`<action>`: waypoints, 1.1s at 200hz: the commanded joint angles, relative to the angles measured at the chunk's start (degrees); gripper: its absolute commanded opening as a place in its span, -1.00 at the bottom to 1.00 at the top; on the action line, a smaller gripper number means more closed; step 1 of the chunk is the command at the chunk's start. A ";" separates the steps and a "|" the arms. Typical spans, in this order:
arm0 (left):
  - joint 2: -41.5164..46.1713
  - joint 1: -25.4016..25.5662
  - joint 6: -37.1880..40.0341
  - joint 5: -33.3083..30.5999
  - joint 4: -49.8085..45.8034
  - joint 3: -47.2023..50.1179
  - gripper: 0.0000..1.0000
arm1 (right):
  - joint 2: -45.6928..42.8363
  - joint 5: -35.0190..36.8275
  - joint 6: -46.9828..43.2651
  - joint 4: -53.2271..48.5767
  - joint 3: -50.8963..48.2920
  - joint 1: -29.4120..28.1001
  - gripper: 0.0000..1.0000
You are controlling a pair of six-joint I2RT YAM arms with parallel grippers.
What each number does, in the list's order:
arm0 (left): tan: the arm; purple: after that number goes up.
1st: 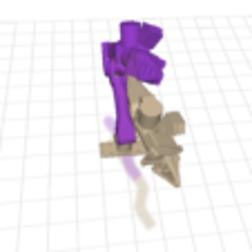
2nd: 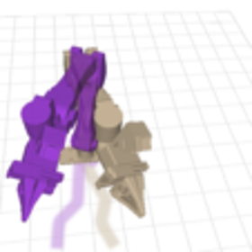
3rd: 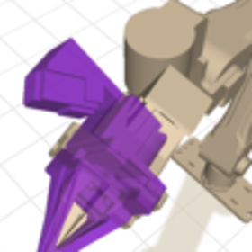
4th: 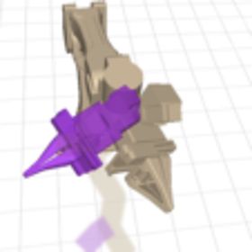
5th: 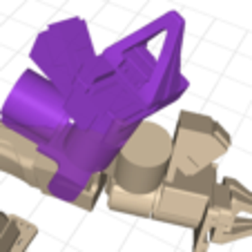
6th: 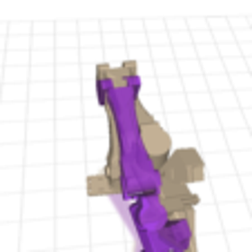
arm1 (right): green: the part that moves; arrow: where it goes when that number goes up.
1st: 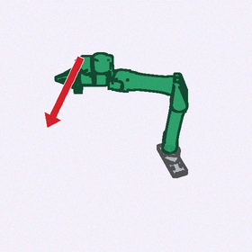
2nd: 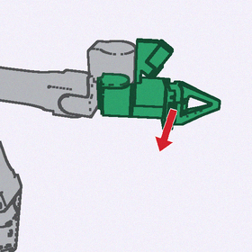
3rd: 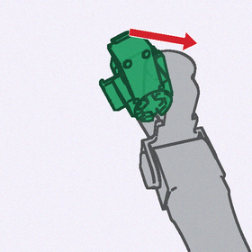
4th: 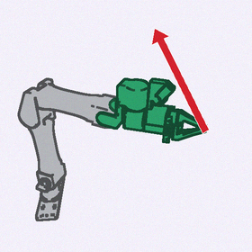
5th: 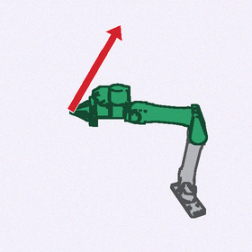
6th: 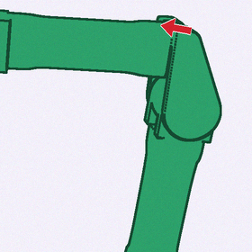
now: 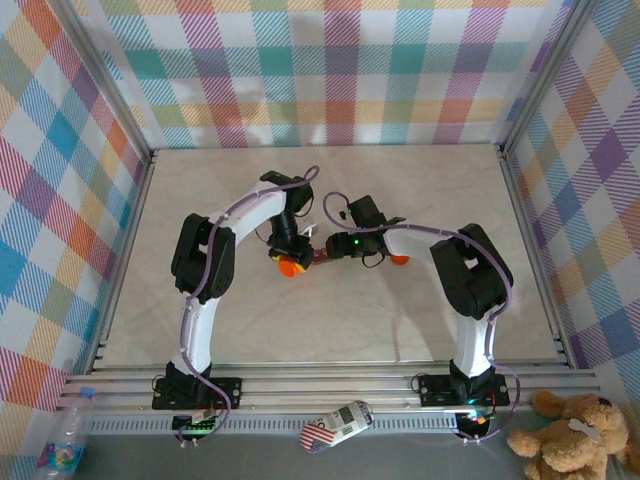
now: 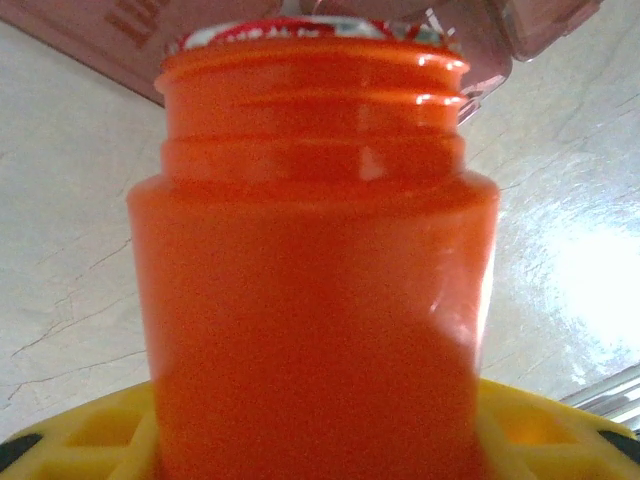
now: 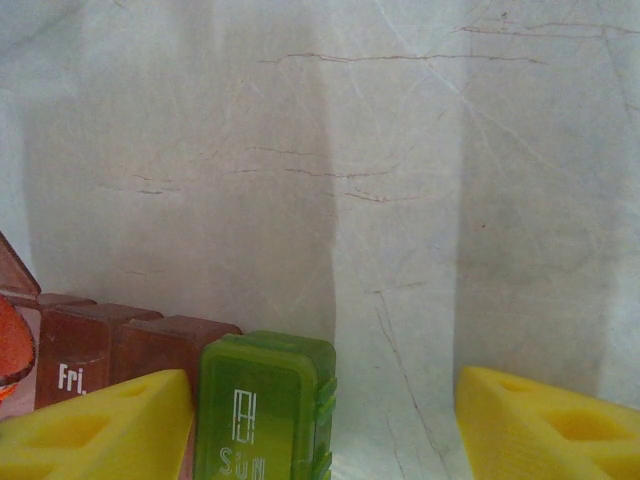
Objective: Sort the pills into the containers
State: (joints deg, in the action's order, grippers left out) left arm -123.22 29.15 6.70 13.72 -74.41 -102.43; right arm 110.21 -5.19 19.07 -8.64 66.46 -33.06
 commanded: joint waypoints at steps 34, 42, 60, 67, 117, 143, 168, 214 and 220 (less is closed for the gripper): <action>-0.19 0.47 1.48 -1.31 -4.62 -1.72 -1.00 | 3.83 -1.22 0.66 -1.73 -0.80 -0.65 0.39; -0.09 0.47 1.64 -1.34 -4.85 -1.64 -1.00 | 3.87 -1.22 0.66 -1.73 -0.73 -0.60 0.39; 0.25 0.47 1.91 -1.74 -5.33 -1.55 -1.00 | 3.96 -1.23 0.79 -1.73 -0.76 -0.62 0.39; 0.41 0.47 1.91 -1.90 -5.39 -1.46 -1.00 | 4.04 -1.23 0.76 -1.71 -0.73 -0.68 0.39; -0.59 0.90 2.33 -2.03 -6.51 -2.07 -1.00 | 4.13 -1.40 0.88 -1.74 -0.84 -0.69 0.39; -1.35 1.74 2.53 -3.24 -7.48 -3.02 -1.00 | 4.00 -1.40 0.88 -1.79 -0.89 -0.69 0.39; -2.28 2.74 2.57 -5.04 -8.57 -4.47 -1.00 | 4.09 -1.65 0.98 -1.66 -0.97 -0.68 0.39; -3.92 3.55 2.88 -6.35 -9.82 -6.35 -1.00 | 4.01 -1.84 1.14 -1.64 -0.99 -0.69 0.39; -3.91 3.55 2.88 -6.35 -9.83 -6.47 -1.00 | 3.96 -1.84 1.17 -1.63 -1.06 -0.69 0.39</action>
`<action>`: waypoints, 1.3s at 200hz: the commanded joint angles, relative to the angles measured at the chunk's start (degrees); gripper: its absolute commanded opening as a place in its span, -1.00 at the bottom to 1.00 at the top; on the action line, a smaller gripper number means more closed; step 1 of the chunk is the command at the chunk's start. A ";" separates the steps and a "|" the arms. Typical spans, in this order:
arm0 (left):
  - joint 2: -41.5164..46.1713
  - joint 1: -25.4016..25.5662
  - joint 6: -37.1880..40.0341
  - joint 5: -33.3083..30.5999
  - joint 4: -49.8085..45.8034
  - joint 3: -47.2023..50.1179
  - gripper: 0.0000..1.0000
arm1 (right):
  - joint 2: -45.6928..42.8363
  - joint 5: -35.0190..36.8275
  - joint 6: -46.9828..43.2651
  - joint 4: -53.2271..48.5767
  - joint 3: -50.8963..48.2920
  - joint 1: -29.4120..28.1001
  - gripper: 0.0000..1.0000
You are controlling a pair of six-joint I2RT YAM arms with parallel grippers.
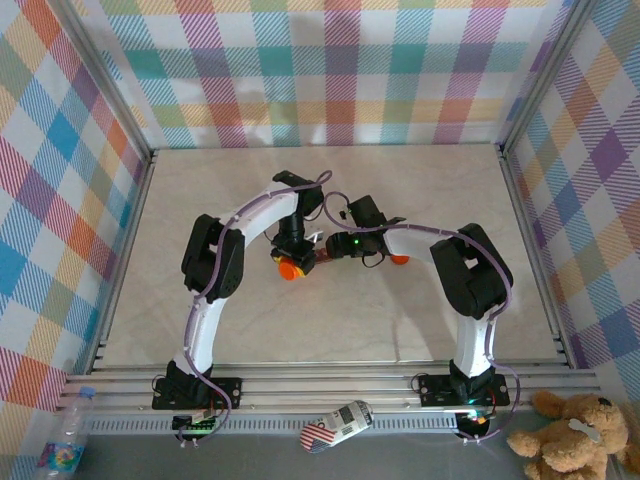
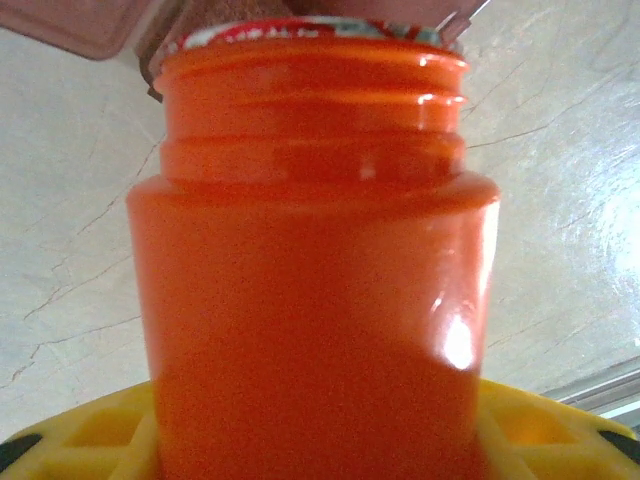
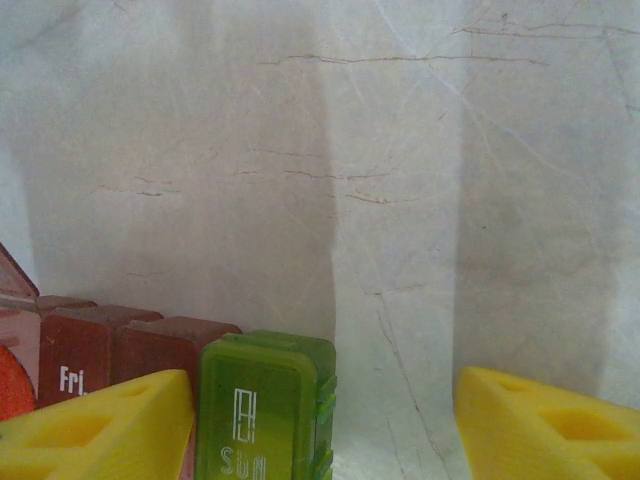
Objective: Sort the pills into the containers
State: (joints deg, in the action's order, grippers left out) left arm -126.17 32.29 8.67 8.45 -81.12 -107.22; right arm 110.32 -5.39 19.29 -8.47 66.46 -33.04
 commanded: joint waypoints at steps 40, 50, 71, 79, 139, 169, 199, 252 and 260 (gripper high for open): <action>-0.55 0.45 1.17 -2.20 -4.04 -2.76 -1.00 | 3.83 -1.64 0.86 -1.81 -1.07 -0.71 0.39; -0.43 0.40 1.24 -2.37 -4.30 -3.20 -1.00 | 3.93 -1.64 0.92 -1.81 -1.06 -0.71 0.39; -0.52 0.40 1.44 -2.52 -5.01 -4.23 -1.00 | 3.93 -1.64 1.02 -1.81 -1.14 -0.72 0.39; -0.56 0.40 1.53 -2.56 -5.22 -4.44 -1.00 | 3.94 -1.64 1.08 -1.84 -1.15 -0.71 0.38; -0.22 0.40 1.70 -2.27 -5.14 -3.07 -1.00 | 3.93 -1.64 1.10 -1.90 -1.07 -0.73 0.38; 0.10 0.40 1.75 -2.29 -4.59 -2.00 -1.00 | 3.99 -1.73 1.17 -1.91 -1.07 -0.78 0.38; 0.14 0.40 1.75 -1.92 -4.24 -1.24 -1.00 | 4.02 -1.64 1.10 -1.90 -1.07 -0.71 0.38; 0.13 0.31 1.83 -2.09 -3.43 0.17 -1.00 | 4.02 -1.82 1.27 -1.90 -0.98 -0.71 0.38; 0.13 0.34 1.83 -2.66 -3.30 0.11 -1.00 | 4.10 -1.82 1.34 -1.90 -0.98 -0.71 0.38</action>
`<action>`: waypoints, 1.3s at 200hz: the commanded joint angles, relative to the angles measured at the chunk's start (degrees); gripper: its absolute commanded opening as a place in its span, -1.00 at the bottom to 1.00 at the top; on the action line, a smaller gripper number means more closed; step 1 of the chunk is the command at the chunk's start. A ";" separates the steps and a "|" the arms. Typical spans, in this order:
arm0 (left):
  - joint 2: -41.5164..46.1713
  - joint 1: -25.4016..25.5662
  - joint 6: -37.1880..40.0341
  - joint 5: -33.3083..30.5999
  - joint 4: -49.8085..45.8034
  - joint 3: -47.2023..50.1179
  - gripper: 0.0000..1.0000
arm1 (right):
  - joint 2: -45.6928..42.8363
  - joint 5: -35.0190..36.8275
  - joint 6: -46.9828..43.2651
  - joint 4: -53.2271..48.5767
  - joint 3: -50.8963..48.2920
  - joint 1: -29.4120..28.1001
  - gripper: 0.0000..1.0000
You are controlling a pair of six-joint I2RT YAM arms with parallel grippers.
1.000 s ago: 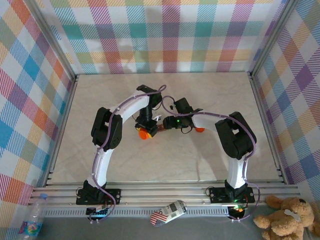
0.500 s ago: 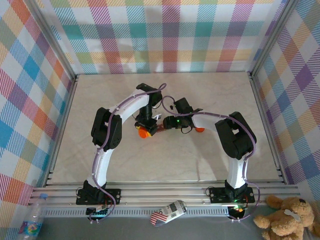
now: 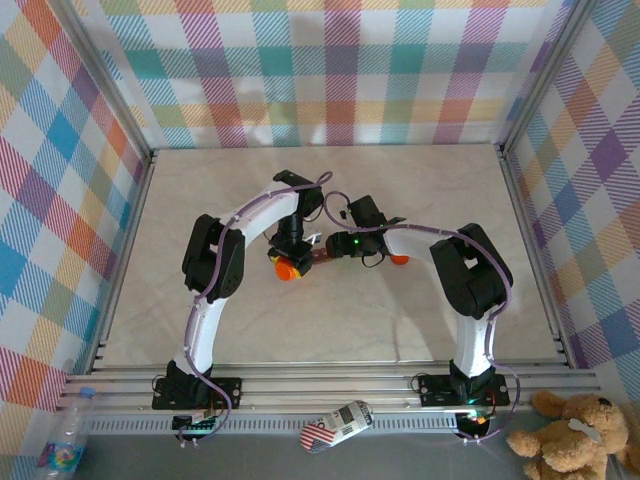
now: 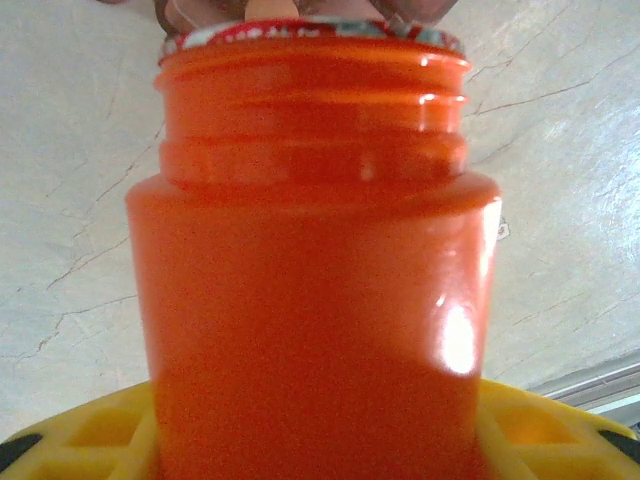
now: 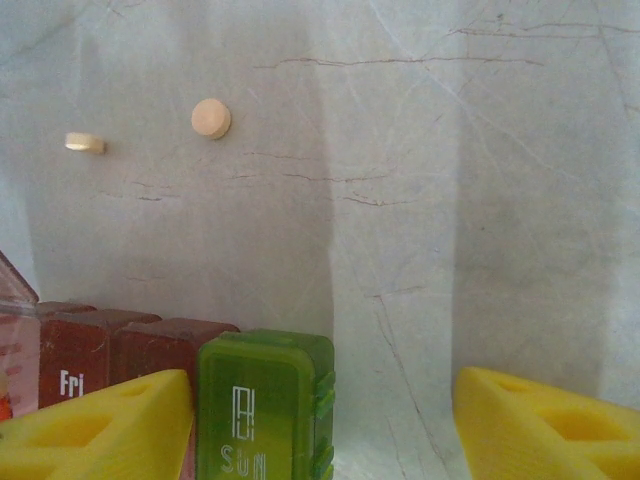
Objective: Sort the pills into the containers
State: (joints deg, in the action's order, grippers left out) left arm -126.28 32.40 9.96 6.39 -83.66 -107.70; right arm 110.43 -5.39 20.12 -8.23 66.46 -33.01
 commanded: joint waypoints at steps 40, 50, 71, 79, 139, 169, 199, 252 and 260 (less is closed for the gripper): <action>0.33 0.28 0.39 -2.23 -0.71 0.04 -1.00 | 4.09 -1.91 0.53 -2.14 -1.06 -0.74 0.38; 0.27 0.23 0.46 -2.67 -0.89 -0.18 -1.00 | 4.08 -1.91 0.53 -2.08 -1.07 -0.74 0.38; 0.50 0.29 0.32 -3.14 -0.89 -0.72 -1.00 | 4.17 -2.06 0.62 -2.14 -1.05 -0.75 0.38; 0.59 0.28 0.31 -3.13 -0.94 -1.14 -1.00 | 4.14 -2.09 0.60 -2.17 -1.15 -0.80 0.38; 1.59 0.12 0.71 -3.09 -2.11 -3.56 -1.00 | 3.87 -1.93 0.67 -2.50 -1.42 -0.82 0.38; 1.39 0.03 0.84 -2.89 -2.04 -3.38 -1.00 | 3.66 -2.07 0.89 -2.63 -1.42 -0.74 0.38; 1.04 0.03 0.83 -3.69 -1.53 -3.49 -1.00 | 3.38 -2.78 0.97 -2.83 -1.39 -0.75 0.36; 2.04 -0.23 0.85 -3.43 0.25 -2.61 -1.00 | 0.70 -3.49 1.24 -2.84 -4.81 -0.82 0.30; 2.31 -0.30 0.85 -3.11 0.63 -2.43 -1.00 | 0.37 -3.41 1.46 -2.90 -5.48 -0.83 0.29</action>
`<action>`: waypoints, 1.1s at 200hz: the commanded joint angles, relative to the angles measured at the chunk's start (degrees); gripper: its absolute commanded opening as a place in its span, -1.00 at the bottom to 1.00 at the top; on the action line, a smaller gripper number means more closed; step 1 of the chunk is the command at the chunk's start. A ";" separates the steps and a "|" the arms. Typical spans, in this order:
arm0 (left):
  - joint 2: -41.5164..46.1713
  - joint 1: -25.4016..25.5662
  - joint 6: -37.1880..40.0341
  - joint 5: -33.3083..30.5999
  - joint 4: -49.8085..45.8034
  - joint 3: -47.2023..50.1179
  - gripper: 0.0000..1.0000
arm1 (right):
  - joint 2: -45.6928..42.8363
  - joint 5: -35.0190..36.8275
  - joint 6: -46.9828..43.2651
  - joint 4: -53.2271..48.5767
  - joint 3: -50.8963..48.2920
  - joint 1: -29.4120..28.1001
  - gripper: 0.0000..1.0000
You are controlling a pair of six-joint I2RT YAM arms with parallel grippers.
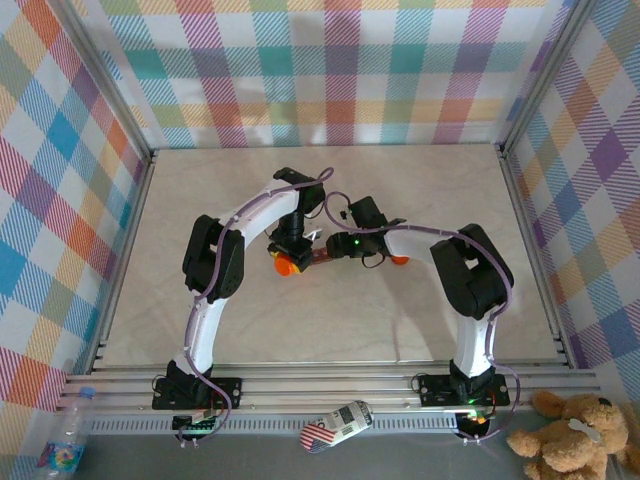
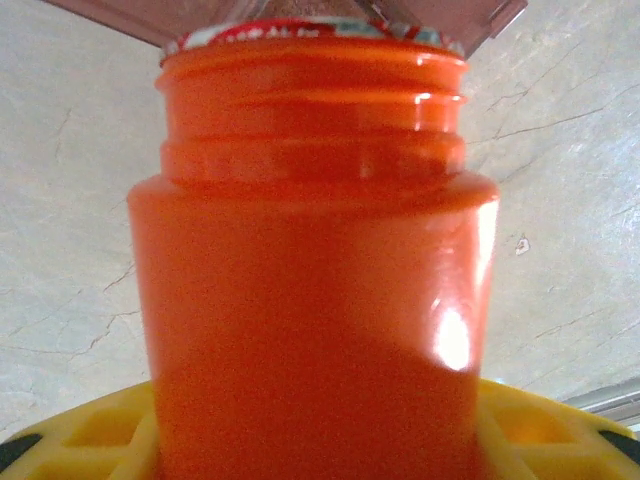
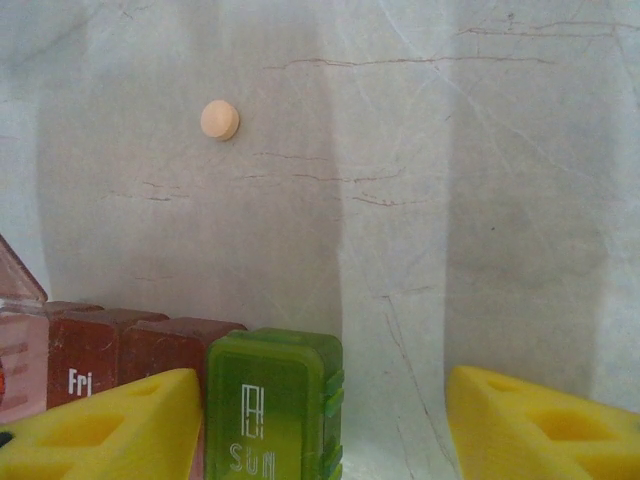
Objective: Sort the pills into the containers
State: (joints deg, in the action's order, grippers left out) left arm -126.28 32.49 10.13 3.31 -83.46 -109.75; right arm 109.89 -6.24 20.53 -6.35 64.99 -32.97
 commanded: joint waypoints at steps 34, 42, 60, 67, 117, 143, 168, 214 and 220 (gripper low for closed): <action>2.88 -0.85 0.92 1.17 1.54 -0.02 -1.00 | -0.48 -1.94 1.16 -5.60 -5.99 -0.94 0.29; 2.88 -0.92 1.02 1.32 1.69 0.06 -1.00 | -0.94 -1.81 1.03 -5.73 -6.40 -0.97 0.29; 2.94 -1.02 1.41 1.52 1.69 0.18 -1.00 | -2.09 -1.43 1.00 -6.14 -6.97 -0.91 0.29; 3.05 -1.03 1.55 1.48 1.81 0.23 -1.00 | -2.46 -1.28 1.00 -6.32 -7.07 -0.94 0.30; 3.82 -2.33 1.82 1.95 2.23 -0.31 -1.00 | -2.83 -1.31 0.82 -7.96 -4.24 -0.91 0.34; 5.32 -2.78 1.75 4.11 3.61 1.28 -1.00 | -2.96 -1.40 0.88 -8.66 -2.90 -0.84 0.37; 6.97 -2.87 1.78 5.89 5.70 4.17 -1.00 | -3.83 -1.24 1.24 -9.16 -1.94 -0.83 0.39; 11.17 -2.87 1.07 7.35 11.71 11.40 -1.00 | -5.61 -0.79 2.87 -10.22 0.84 -0.74 0.44; 12.04 -2.87 0.86 7.57 13.01 12.60 -1.00 | -5.95 -0.86 3.18 -10.40 1.28 -0.63 0.45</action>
State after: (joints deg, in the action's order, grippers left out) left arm -118.61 29.85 11.40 8.69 -74.43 -100.82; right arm 106.48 -6.66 21.71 -12.82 63.68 -33.41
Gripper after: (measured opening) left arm 0.515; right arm 0.722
